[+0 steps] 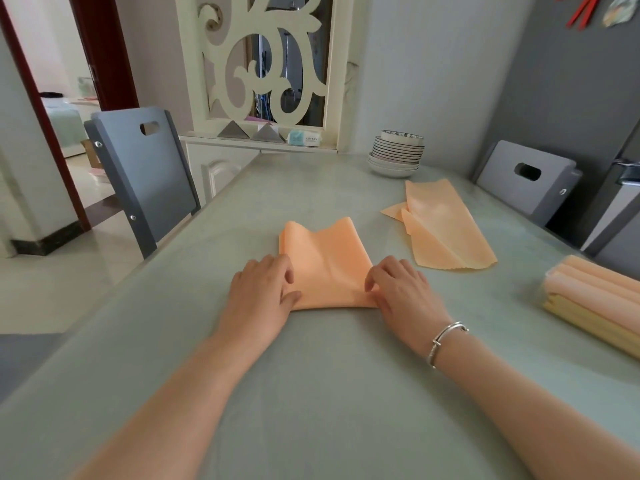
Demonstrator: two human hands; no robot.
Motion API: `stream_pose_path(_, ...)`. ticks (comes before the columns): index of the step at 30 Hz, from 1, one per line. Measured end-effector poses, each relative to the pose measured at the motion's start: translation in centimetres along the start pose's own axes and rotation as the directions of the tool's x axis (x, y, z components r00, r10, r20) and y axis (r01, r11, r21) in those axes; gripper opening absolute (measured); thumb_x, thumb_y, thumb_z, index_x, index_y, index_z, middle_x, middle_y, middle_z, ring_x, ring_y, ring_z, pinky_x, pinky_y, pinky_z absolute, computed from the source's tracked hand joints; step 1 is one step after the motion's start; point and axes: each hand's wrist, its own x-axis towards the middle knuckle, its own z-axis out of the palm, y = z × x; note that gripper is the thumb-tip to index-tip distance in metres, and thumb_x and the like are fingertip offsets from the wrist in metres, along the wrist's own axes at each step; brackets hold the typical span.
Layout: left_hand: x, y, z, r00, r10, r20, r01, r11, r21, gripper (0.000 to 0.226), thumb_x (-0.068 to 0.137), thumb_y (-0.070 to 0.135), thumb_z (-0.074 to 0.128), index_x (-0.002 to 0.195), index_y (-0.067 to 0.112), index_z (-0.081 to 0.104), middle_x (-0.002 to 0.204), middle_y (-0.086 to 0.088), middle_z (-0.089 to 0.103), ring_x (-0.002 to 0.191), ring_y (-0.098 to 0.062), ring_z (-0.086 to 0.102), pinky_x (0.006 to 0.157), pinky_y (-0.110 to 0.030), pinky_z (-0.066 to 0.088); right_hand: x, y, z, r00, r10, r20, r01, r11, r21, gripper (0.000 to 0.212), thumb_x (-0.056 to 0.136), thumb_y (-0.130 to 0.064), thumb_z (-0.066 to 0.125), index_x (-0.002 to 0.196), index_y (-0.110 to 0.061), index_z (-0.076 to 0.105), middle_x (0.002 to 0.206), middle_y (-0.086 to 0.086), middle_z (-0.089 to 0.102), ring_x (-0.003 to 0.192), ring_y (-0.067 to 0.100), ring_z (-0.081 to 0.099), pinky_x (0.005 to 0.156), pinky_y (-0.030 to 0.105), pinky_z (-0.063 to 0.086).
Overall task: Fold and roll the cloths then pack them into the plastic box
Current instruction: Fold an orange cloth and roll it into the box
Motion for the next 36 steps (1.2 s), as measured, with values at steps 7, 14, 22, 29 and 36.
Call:
stream_pose_path(7,-0.7,0.0,-1.1,0.983,0.175,0.057,-0.179,0.981,0.074,0.018,0.085,0.015,0.057,0.091,0.026,0.069,0.096,0.015,0.066,0.093,-0.015,0.057,0.079,-0.027,0.033,-0.9,0.6,-0.3,0.998,-0.038,0.04,0.04,0.998,-0.04,0.022,0.083,-0.015,0.049,0.098,-0.022,0.063,0.099,-0.007,0.062,0.098,0.019,0.055,0.087,0.028,0.034)
stream_pose_path(14,-1.1,0.1,-1.2,0.997,0.043,0.057,-0.05,0.992,0.115,0.011,0.086,0.036,0.059,0.094,0.033,0.066,0.096,0.019,0.062,0.097,-0.011,0.051,0.079,-0.026,0.024,-0.8,0.6,-0.4,0.987,0.144,0.073,-0.152,0.982,0.109,0.023,0.087,-0.017,0.05,0.105,-0.027,0.061,0.105,-0.014,0.061,0.106,0.014,0.047,0.089,0.027,0.034)
stream_pose_path(22,-0.8,-1.0,-0.5,0.969,-0.239,0.066,0.248,0.945,-0.214,0.016,0.086,0.036,0.063,0.074,0.025,0.06,0.068,0.015,0.054,0.067,-0.018,0.042,0.067,-0.031,0.032,-1.0,1.2,-0.5,0.929,0.346,0.133,-0.36,0.756,0.546,0.004,0.087,-0.022,0.064,0.086,-0.019,0.066,0.08,-0.009,0.064,0.062,-0.003,0.049,0.057,0.009,0.036)
stream_pose_path(29,-0.1,-0.8,0.3,0.935,-0.344,0.083,0.354,0.907,-0.229,0.025,0.083,0.035,0.067,0.072,0.026,0.047,0.072,0.012,0.057,0.081,-0.02,0.06,0.079,-0.037,0.046,-0.4,1.2,0.5,0.913,0.377,0.159,-0.407,0.803,0.435,0.005,0.09,-0.031,0.056,0.085,-0.03,0.056,0.077,-0.018,0.057,0.093,0.013,0.046,0.085,0.031,0.037)
stream_pose_path(36,0.3,-0.2,0.3,0.991,-0.129,-0.039,0.13,0.991,0.037,0.023,0.082,0.027,0.07,0.091,0.021,0.05,0.091,0.005,0.049,0.089,-0.022,0.049,0.074,-0.033,0.035,-0.1,0.6,0.4,0.984,0.181,0.01,-0.181,0.981,0.072,0.017,0.093,-0.028,0.05,0.109,-0.028,0.045,0.099,-0.009,0.043,0.098,0.015,0.037,0.081,0.025,0.025)
